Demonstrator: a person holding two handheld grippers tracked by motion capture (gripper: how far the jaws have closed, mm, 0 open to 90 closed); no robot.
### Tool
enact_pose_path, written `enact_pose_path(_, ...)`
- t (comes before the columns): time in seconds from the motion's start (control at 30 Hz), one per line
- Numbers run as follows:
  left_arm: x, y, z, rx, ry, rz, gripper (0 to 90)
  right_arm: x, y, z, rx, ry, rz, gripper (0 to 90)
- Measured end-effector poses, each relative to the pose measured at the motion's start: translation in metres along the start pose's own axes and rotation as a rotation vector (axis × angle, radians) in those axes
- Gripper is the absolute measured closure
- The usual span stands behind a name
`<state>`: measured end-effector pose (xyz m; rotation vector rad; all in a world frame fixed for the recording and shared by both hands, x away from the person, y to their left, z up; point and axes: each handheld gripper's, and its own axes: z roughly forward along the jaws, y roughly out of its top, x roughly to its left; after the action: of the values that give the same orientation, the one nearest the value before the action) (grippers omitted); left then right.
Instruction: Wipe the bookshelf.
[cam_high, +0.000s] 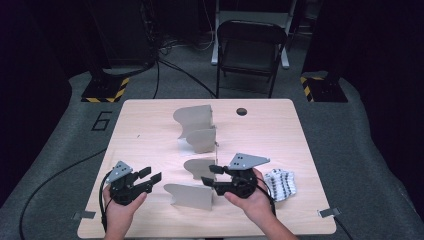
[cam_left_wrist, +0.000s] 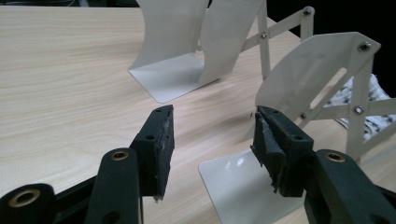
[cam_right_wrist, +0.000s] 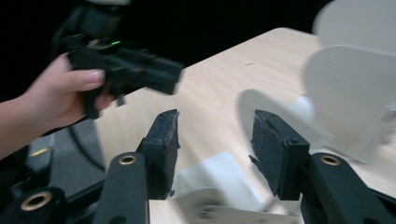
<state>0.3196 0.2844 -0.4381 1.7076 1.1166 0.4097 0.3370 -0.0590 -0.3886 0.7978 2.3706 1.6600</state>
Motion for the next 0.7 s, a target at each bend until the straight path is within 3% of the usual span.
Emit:
enact_pose_path(0.13,-0.005,-0.003,-0.002,0.01,-0.006,0.021,48.2,-0.023,0.0,-0.002,-0.001,-0.073,0.033,49.5)
enact_pose_path(0.23,-0.006,-0.005,-0.003,0.017,-0.008,0.029,48.1,-0.031,0.0,-0.002,-0.004,-0.096,0.036,49.4)
enact_pose_path(0.27,-0.005,-0.006,-0.004,0.026,-0.014,0.032,48.2,-0.04,0.0,-0.001,0.003,-0.127,0.034,49.4)
enact_pose_path(0.37,-0.005,-0.01,-0.007,0.033,-0.021,0.036,50.1,-0.045,0.0,0.001,0.006,-0.143,0.031,49.4)
enact_pose_path(0.53,-0.007,-0.017,-0.016,0.048,-0.033,0.048,50.2,-0.063,0.002,0.013,0.03,-0.216,0.023,49.4)
enact_pose_path(0.7,-0.009,-0.016,-0.019,0.035,-0.042,0.046,49.5,-0.069,0.008,0.022,0.031,-0.241,0.019,49.4)
